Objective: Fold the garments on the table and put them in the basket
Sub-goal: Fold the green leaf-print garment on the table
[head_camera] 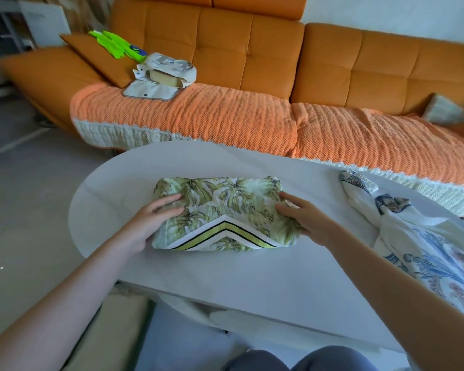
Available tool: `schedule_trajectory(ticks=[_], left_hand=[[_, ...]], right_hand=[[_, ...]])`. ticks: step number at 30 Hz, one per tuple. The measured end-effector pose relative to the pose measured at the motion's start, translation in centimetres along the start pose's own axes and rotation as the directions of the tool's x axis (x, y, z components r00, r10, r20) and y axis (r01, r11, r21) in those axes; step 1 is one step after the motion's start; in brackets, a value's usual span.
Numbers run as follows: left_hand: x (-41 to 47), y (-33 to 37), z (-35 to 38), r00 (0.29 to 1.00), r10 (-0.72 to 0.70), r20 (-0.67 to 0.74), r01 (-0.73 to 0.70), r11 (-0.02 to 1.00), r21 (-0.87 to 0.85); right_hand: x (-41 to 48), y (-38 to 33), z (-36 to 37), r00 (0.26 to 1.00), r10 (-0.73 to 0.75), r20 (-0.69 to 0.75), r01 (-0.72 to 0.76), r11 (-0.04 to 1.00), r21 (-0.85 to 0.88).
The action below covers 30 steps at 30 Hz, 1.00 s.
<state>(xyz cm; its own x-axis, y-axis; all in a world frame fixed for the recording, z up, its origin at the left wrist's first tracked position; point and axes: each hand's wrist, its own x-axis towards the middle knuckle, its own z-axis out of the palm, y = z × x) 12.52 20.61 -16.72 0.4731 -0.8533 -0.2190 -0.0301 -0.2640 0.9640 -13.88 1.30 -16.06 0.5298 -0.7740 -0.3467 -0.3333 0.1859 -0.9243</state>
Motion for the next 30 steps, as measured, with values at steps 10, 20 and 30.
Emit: schedule_trajectory(ticks=[10, 20, 30], left_hand=[[-4.2, -2.3, -3.9, 0.999, -0.045, -0.010, 0.045, 0.999, 0.025], [-10.4, -2.9, -9.3, 0.991, -0.120, 0.065, 0.120, 0.993, 0.007], [-16.3, -5.8, -14.0, 0.978, -0.125, -0.169, 0.153, 0.974, 0.164]], right_hand=[[-0.7, -1.3, 4.2, 0.987, -0.013, 0.162, 0.043, 0.983, -0.180], [-2.4, -3.5, 9.2, 0.842, 0.072, 0.535, 0.172, 0.903, -0.393], [-3.0, -7.0, 19.5, 0.832, 0.060, 0.551, 0.376, 0.669, -0.641]])
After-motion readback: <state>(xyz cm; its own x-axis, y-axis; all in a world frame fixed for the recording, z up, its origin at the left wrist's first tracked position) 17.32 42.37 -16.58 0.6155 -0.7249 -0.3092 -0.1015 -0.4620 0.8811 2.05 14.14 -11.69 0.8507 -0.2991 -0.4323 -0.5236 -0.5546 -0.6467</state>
